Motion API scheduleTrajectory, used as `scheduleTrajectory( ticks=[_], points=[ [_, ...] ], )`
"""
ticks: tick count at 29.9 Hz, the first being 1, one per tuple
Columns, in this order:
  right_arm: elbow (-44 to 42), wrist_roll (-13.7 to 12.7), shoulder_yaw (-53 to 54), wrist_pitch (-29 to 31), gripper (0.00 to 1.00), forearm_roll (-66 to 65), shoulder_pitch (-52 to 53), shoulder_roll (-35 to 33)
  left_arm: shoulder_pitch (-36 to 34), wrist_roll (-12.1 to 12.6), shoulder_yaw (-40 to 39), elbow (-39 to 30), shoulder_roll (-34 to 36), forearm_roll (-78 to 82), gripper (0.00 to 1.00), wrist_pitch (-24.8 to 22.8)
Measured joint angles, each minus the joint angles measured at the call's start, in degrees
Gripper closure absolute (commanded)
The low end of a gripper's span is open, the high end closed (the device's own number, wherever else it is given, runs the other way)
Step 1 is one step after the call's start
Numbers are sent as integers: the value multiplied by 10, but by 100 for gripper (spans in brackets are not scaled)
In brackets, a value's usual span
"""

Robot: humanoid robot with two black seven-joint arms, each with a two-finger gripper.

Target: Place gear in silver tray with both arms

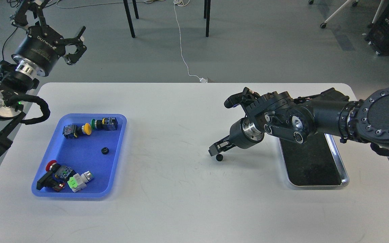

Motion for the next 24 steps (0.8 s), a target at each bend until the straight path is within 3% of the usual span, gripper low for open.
scheduleTrajectory(
  ticks=[24],
  points=[
    [4,1,-7,11,59,0,-7,0,8,-1,0,1,8,0,2,0]
  ],
)
